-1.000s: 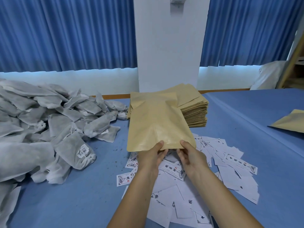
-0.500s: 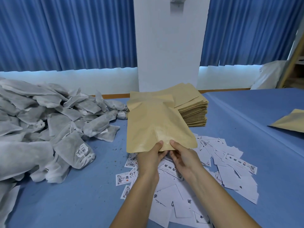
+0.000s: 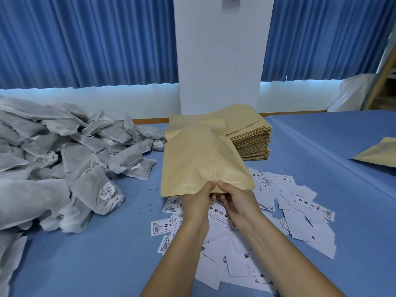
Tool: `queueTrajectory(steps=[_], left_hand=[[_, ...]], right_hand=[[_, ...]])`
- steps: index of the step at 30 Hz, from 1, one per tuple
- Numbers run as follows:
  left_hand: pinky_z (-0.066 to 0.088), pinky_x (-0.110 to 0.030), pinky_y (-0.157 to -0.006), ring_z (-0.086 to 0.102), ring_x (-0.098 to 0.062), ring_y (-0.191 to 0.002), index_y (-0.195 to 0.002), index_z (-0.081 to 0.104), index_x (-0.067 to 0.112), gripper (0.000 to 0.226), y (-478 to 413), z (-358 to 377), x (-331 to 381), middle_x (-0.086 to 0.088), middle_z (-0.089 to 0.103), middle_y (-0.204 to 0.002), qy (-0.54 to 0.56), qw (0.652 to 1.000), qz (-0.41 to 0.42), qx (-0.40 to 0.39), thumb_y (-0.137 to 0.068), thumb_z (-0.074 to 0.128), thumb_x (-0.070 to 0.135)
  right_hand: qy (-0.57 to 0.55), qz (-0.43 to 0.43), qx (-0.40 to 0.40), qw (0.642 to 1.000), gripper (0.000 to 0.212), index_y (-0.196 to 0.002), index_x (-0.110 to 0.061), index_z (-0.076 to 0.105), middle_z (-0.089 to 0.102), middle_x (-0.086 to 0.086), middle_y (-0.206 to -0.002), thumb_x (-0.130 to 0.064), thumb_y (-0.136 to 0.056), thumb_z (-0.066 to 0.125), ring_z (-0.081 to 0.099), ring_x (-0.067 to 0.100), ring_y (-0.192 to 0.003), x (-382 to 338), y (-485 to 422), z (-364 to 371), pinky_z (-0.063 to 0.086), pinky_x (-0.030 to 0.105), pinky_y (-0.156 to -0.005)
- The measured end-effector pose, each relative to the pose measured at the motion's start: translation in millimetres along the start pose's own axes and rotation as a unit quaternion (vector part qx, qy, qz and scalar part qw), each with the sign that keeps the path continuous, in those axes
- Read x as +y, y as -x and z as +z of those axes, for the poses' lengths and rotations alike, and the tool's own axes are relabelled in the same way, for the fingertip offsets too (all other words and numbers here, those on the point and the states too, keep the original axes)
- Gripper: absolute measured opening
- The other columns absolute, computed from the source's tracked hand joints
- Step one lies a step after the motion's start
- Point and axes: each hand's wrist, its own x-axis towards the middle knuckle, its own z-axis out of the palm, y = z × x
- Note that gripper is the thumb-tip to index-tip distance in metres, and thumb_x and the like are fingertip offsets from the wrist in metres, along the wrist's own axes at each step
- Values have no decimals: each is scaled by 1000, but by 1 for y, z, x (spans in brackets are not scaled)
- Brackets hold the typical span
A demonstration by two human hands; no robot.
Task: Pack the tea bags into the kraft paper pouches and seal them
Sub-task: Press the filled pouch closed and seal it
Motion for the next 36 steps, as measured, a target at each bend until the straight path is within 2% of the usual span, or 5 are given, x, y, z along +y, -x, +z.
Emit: queueTrajectory(steps=[3,6,16,26,36], left_hand=[[54,-21,-58,67,-18,-81,-109,63,6,27,-2,-3,5,-6,70,-100,42,999,17,18,-83,70,3],[54,-18,-56,67,-19,-96,-119,60,5,41,-6,-8,12,-7,68,-112,68,996,36,46,-80,72,1],[55,-19,-53,67,-19,-84,-103,64,2,20,-4,-15,15,-10,69,-100,54,990,64,116,-85,70,6],[54,-20,-53,70,-24,-82,-98,64,-1,14,-4,-17,12,-15,70,-97,23,992,51,111,-92,61,12],[55,-19,-56,70,-20,-82,-109,63,0,27,1,-14,9,-14,70,-103,63,996,-6,67,-85,71,10]], right_hand=[[-22,0,5,1000,20,-102,6,61,66,17,-93,8,-82,64,62,25,-78,-4,-2,-1,52,31,-80],[-34,2,9,999,11,-98,0,61,65,12,-92,4,-88,59,63,21,-78,-5,-1,1,54,21,-60],[-40,-43,36,998,21,-108,-2,61,66,11,-100,-3,-87,64,62,18,-80,-4,-3,-2,53,23,-62],[-9,-52,-26,998,28,-107,-10,62,68,9,-110,5,-83,66,65,25,-102,9,-1,3,52,42,-93],[14,-46,-35,998,17,-91,-8,64,71,5,-84,7,-82,66,66,18,-73,9,1,5,55,25,-67]])
